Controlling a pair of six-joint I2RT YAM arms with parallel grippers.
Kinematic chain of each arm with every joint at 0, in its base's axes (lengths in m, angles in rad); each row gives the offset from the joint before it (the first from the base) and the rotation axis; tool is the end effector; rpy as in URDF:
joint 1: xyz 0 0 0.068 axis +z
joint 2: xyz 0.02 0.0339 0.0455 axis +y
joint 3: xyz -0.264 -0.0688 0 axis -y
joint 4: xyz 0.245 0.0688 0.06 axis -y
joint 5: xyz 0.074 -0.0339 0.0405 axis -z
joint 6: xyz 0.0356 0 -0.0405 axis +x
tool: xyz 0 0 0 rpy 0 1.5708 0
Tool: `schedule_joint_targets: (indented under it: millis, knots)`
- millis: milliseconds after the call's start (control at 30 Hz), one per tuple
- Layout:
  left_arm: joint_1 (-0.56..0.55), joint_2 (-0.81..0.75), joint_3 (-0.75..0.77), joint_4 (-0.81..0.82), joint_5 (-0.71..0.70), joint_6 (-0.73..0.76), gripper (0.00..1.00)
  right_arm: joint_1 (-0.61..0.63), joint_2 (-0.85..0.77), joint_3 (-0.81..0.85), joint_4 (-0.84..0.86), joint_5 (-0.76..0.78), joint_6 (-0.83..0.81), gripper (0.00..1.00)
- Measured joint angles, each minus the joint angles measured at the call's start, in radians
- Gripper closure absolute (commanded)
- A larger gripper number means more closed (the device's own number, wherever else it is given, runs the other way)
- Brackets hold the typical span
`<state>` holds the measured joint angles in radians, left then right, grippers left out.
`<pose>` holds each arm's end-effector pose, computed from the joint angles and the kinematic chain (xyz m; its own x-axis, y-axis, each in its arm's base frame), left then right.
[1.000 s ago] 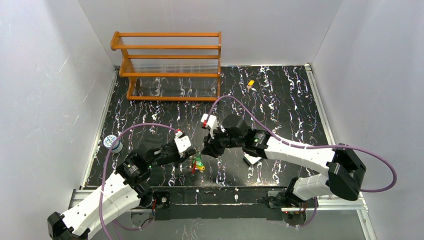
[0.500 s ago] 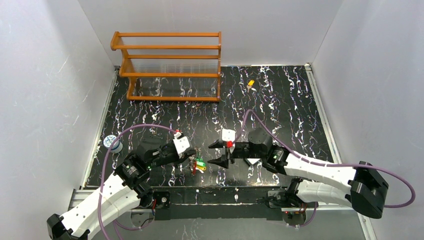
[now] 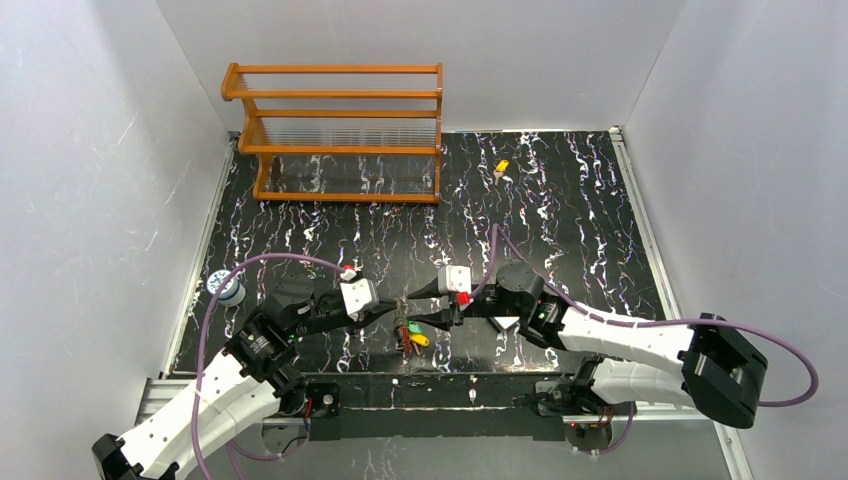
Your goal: Put the keys on the keyring
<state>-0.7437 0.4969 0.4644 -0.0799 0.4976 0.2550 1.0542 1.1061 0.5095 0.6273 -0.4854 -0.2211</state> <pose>0.0911 -0.1069 0.2795 0.1582 0.1556 -0.9751 0.9343 0.2959 0.1988 0.1058 0.2199 0.2647 0.2340 0.0192 -0.9721 -0.9718 0.0365 -0.2332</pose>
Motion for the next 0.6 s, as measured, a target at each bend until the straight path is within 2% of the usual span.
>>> schedule_joint_targets:
  millis: [267, 467, 600]
  knots:
    - [0.000, 0.002, 0.000, 0.007, 0.018, 0.000, 1.00, 0.000, 0.066, 0.011, 0.022, 0.010, 0.011, 0.66]
    - [0.000, 0.003, 0.000, 0.020, 0.027, 0.000, 1.00, 0.000, 0.072, 0.011, 0.059, 0.031, 0.020, 0.67]
    - [0.000, 0.005, 0.000, 0.020, 0.029, 0.000, 1.00, 0.000, 0.081, 0.011, 0.073, 0.044, 0.025, 0.71]
